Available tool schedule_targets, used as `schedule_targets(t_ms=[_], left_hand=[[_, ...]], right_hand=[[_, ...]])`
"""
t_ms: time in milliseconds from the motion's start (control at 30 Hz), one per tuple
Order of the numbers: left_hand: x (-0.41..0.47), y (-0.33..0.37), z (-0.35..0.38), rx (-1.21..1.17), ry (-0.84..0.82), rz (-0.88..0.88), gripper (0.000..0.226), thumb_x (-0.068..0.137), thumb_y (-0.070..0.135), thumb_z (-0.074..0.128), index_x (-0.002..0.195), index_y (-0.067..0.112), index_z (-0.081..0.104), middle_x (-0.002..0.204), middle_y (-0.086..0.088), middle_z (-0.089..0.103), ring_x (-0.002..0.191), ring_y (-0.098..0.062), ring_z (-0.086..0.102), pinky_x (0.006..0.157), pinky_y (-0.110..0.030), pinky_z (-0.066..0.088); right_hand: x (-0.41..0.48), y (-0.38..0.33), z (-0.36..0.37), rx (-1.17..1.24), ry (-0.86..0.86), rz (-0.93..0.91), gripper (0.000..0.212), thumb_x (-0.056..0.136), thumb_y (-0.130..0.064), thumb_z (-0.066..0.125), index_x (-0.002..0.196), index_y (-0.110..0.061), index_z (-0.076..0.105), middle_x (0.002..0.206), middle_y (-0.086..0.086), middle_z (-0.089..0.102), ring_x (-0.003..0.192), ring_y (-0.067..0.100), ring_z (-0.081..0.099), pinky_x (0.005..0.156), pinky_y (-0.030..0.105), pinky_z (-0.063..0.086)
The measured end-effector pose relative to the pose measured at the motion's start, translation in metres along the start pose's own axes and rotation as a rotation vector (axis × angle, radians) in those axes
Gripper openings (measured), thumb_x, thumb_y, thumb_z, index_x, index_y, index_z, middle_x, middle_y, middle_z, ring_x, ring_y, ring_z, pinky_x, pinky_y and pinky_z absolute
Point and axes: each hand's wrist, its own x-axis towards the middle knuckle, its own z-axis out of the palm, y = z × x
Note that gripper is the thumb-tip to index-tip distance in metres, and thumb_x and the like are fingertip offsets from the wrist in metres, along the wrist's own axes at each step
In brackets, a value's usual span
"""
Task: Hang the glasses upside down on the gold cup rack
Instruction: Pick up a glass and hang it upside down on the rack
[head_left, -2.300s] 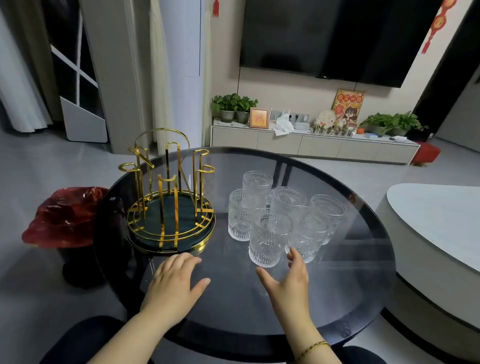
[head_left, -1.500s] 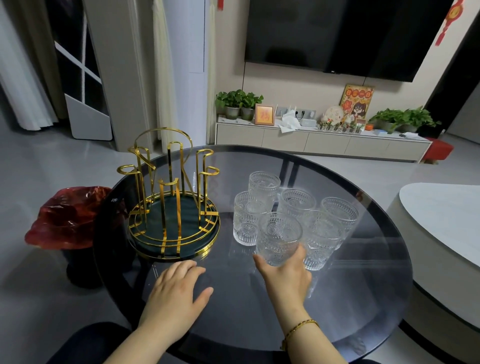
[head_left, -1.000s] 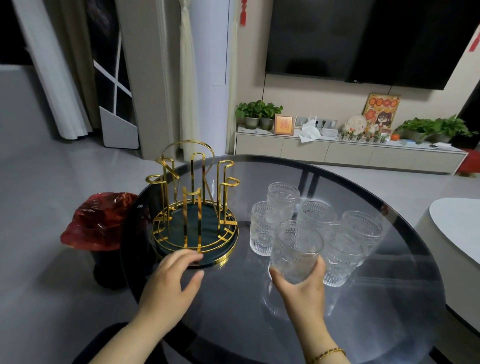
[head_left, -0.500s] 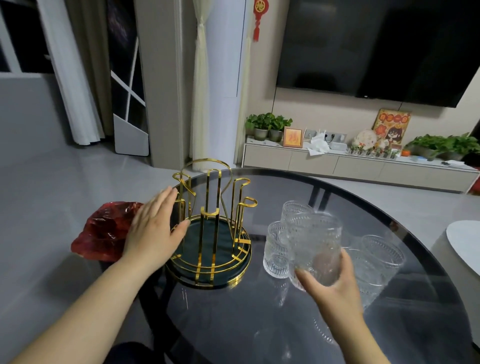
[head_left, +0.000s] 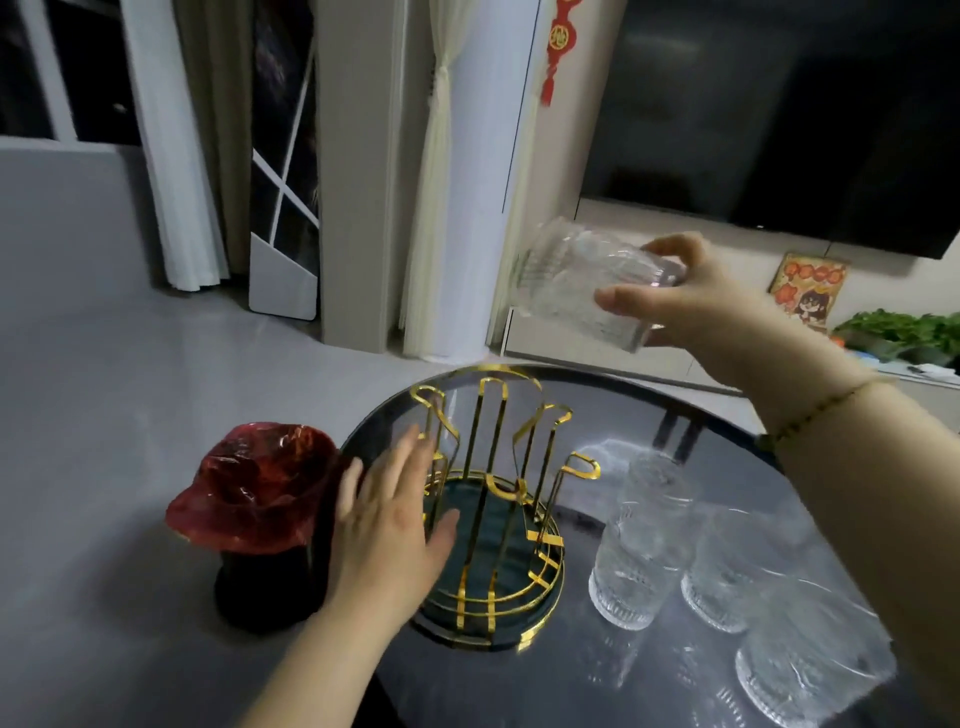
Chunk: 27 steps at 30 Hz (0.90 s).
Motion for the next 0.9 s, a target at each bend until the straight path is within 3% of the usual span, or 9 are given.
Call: schedule_targets(t_ms=[100,167,300,400,467,567,733,800,900], left_hand=[[-0.002,-0.003,0.000,-0.018,0.012,0.028,0.070,0.076,0.024,0.069,0.134,0.010,0.031,0.139,0.002,0.017,0.127,-0.013,0.016,0.105,-0.041,0.006],[-0.003,-0.006,0.000,-0.030,0.037,0.067,0.072,0.066,0.016,0.077,0.127,0.008,0.038,0.135,-0.004,0.029,0.123,-0.022,0.029,0.101,-0.050,0.014],[-0.002,-0.012,-0.005,-0.087,0.037,0.109,0.074,0.063,0.015,0.079,0.123,0.016,0.035,0.130,-0.012,0.050,0.120,-0.024,0.037,0.107,-0.035,0.011],[-0.001,-0.016,-0.009,-0.093,0.026,0.123,0.056,0.075,0.030,0.064,0.122,0.019,0.035,0.130,-0.008,0.051,0.122,-0.023,0.037,0.103,-0.027,0.007],[-0.001,-0.020,-0.010,-0.120,0.030,0.137,0.052,0.076,0.033,0.055,0.122,0.021,0.036,0.132,-0.003,0.045,0.123,-0.019,0.038,0.104,-0.028,0.007],[0.001,-0.025,-0.010,-0.163,0.053,0.172,0.054,0.073,0.026,0.063,0.120,0.024,0.038,0.128,0.004,0.040,0.124,-0.011,0.035,0.103,-0.030,0.011],[0.003,-0.026,-0.013,-0.195,0.068,0.177,0.046,0.077,0.036,0.046,0.120,0.022,0.042,0.128,0.003,0.044,0.123,-0.011,0.036,0.105,-0.027,0.010],[0.002,-0.024,-0.013,-0.188,0.067,0.174,0.045,0.077,0.035,0.045,0.120,0.020,0.044,0.128,0.000,0.047,0.123,-0.015,0.040,0.109,-0.036,0.018],[0.002,-0.023,-0.013,-0.132,0.062,0.157,0.049,0.070,0.025,0.060,0.117,0.014,0.051,0.124,-0.006,0.055,0.117,-0.023,0.049,0.090,-0.066,0.017]], right_hand=[[0.033,-0.011,0.029,-0.125,-0.035,-0.028,0.061,0.061,-0.023,0.075,0.109,-0.016,0.039,0.107,0.007,0.051,0.083,0.017,0.055,0.058,0.022,0.046],[0.052,-0.016,0.045,-0.217,-0.085,-0.021,0.067,0.060,-0.028,0.075,0.114,-0.017,0.038,0.109,0.003,0.049,0.085,0.016,0.054,0.062,0.021,0.045],[0.077,-0.018,0.074,-0.420,-0.177,-0.016,0.073,0.059,-0.032,0.076,0.118,-0.018,0.037,0.112,0.004,0.048,0.093,0.021,0.049,0.079,0.031,0.044],[0.084,-0.019,0.093,-0.531,-0.257,-0.035,0.073,0.059,-0.030,0.076,0.120,-0.018,0.037,0.112,0.003,0.047,0.095,0.021,0.047,0.087,0.036,0.047],[0.084,-0.020,0.102,-0.587,-0.329,-0.052,0.073,0.059,-0.032,0.075,0.121,-0.021,0.037,0.109,0.000,0.044,0.095,0.020,0.046,0.085,0.034,0.045],[0.083,-0.022,0.111,-0.635,-0.392,-0.107,0.073,0.060,-0.030,0.075,0.122,-0.020,0.038,0.116,0.002,0.046,0.094,0.017,0.044,0.082,0.030,0.042],[0.089,-0.034,0.107,-0.691,-0.359,-0.171,0.069,0.061,-0.031,0.074,0.121,-0.022,0.041,0.126,0.005,0.048,0.093,0.015,0.042,0.078,0.027,0.035],[0.090,-0.033,0.107,-0.743,-0.372,-0.168,0.069,0.061,-0.032,0.074,0.121,-0.023,0.041,0.127,0.004,0.048,0.093,0.014,0.041,0.078,0.026,0.035],[0.088,-0.024,0.118,-0.743,-0.430,-0.115,0.071,0.062,-0.030,0.074,0.123,-0.021,0.039,0.128,0.005,0.047,0.094,0.014,0.041,0.080,0.027,0.037]])
